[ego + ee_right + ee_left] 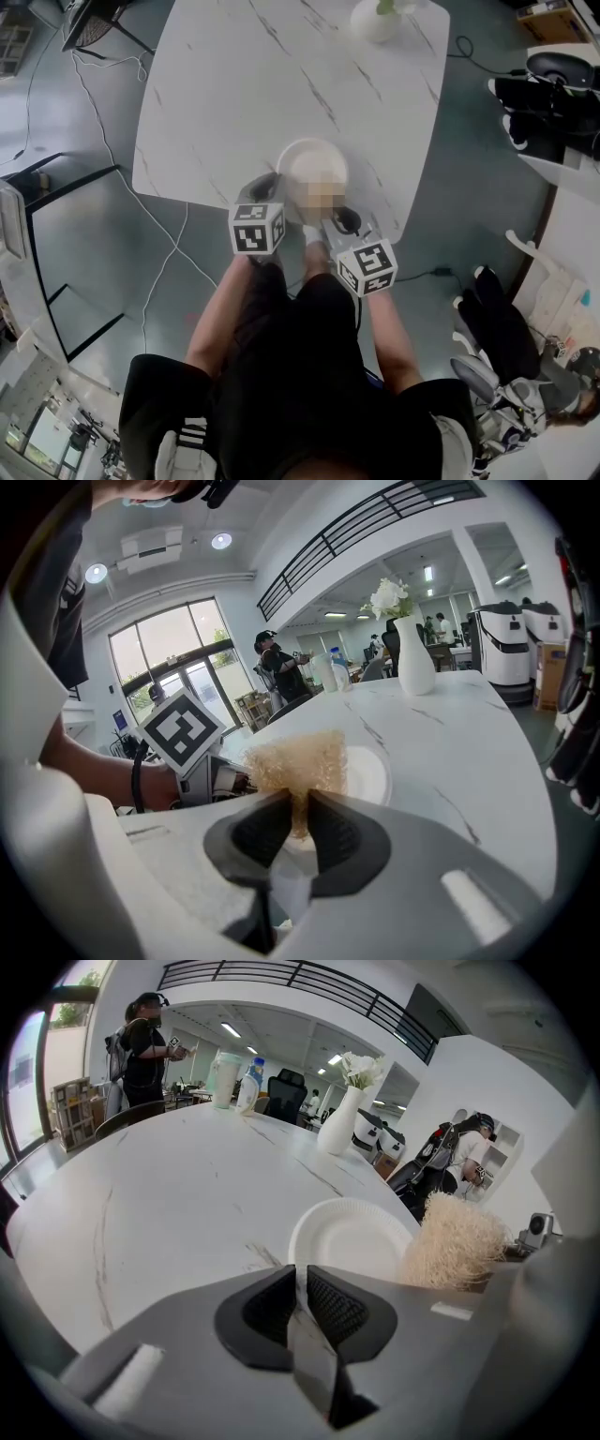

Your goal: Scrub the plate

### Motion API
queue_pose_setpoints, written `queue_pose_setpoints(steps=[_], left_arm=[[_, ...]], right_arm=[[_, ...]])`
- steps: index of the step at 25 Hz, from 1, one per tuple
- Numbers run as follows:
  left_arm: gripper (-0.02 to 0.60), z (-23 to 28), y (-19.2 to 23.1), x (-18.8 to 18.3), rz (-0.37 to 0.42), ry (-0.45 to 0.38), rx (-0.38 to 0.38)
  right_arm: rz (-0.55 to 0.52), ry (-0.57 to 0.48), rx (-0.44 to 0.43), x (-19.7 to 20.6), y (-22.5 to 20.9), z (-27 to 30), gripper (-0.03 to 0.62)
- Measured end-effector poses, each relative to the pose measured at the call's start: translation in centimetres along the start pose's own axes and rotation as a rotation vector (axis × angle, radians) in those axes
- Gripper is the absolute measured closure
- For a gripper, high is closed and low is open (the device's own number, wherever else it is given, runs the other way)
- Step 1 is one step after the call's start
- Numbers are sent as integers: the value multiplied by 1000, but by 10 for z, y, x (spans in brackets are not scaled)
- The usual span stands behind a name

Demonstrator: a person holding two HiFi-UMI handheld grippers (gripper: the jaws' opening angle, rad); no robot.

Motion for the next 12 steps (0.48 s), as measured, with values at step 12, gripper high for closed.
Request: queue_pose_setpoints(steps=[12], left_arm=[[435,-8,-10,3,29,-23,94]], right_arm=[[0,-20,19,-1,3,-5,539]])
Point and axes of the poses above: the fingertips, and each gripper's own axes: z forward along the fingers, y to its left, x out of its underside, the point moved 9 cm from there along -z, backward along the fingers, and after that the axes turned 11 degrees about y, right-handed, at the moved point
